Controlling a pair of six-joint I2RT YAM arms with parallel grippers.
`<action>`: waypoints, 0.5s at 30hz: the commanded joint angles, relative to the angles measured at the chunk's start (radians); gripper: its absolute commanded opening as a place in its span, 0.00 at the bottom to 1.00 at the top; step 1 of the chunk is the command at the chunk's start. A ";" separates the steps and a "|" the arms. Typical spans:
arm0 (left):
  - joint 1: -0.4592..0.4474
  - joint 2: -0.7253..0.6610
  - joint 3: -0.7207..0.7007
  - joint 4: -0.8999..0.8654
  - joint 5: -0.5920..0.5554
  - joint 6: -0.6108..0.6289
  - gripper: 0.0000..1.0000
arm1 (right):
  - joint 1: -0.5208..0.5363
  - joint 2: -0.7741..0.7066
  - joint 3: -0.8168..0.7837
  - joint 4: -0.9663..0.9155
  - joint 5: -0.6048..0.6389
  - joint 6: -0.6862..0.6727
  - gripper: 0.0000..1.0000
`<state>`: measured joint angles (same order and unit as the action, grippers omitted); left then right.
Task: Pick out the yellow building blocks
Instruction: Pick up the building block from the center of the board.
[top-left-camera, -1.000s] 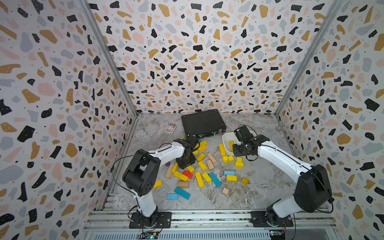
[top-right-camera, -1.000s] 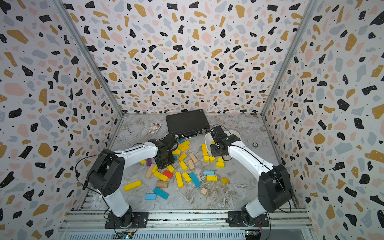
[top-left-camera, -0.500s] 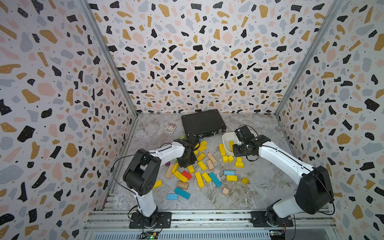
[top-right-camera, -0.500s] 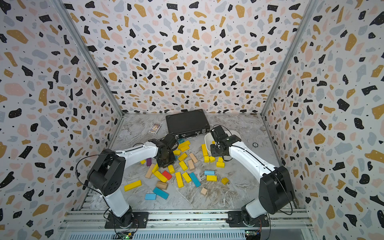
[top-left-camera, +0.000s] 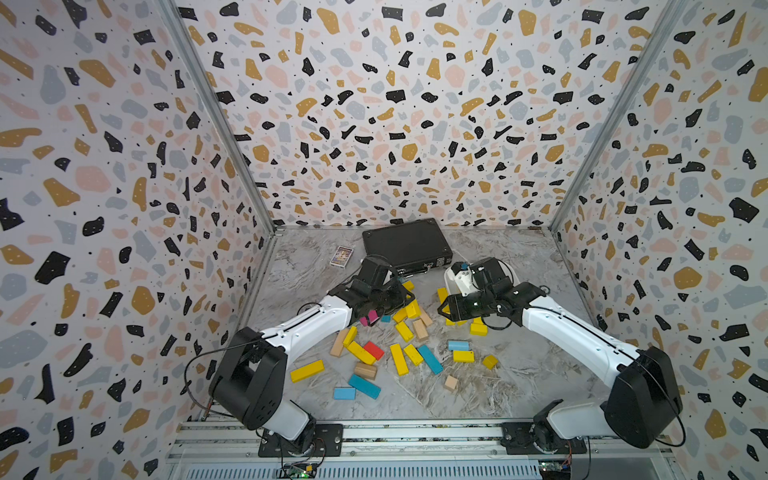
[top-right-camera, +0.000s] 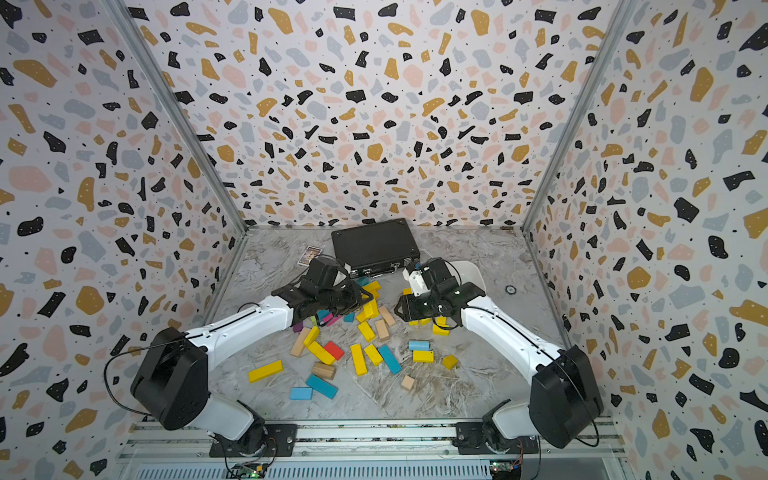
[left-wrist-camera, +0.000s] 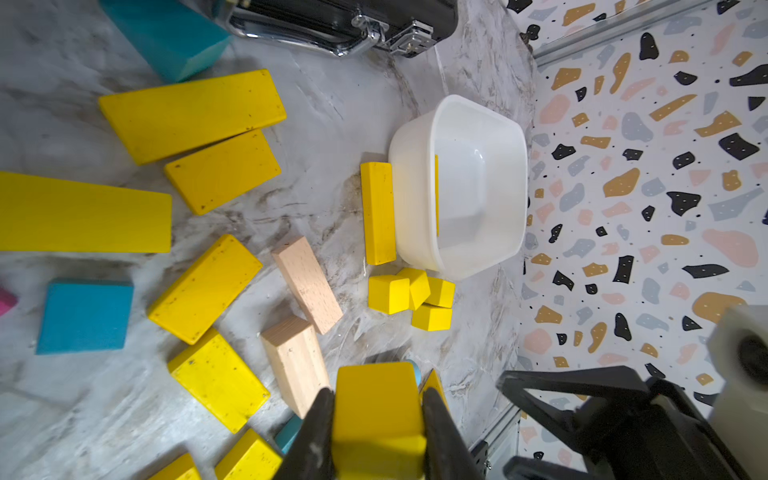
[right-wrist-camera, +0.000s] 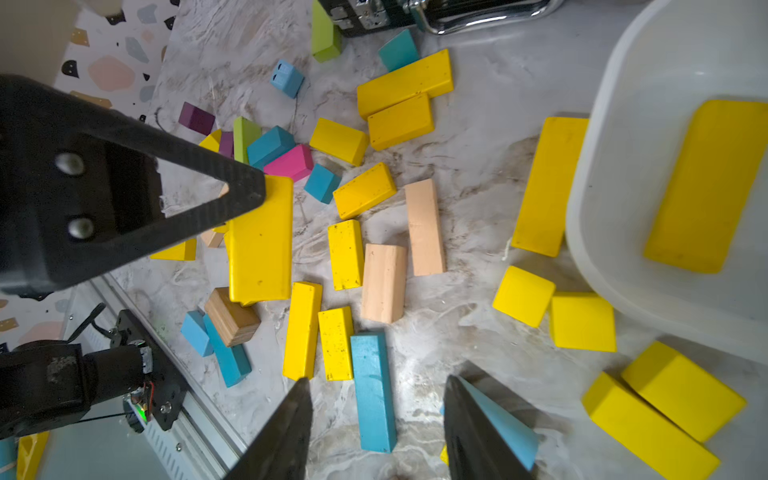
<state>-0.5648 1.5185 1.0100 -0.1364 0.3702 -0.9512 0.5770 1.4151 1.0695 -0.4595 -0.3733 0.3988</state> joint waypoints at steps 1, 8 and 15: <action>-0.007 -0.027 -0.013 0.093 0.034 -0.021 0.00 | 0.015 0.048 0.058 0.081 -0.076 0.043 0.54; -0.015 -0.029 -0.008 0.086 0.021 -0.027 0.00 | 0.039 0.119 0.085 0.155 -0.112 0.079 0.55; -0.022 -0.018 -0.001 0.087 0.016 -0.032 0.00 | 0.046 0.159 0.100 0.205 -0.121 0.112 0.56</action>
<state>-0.5747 1.5166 1.0046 -0.1036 0.3794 -0.9749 0.6113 1.5658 1.1259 -0.2832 -0.4774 0.4904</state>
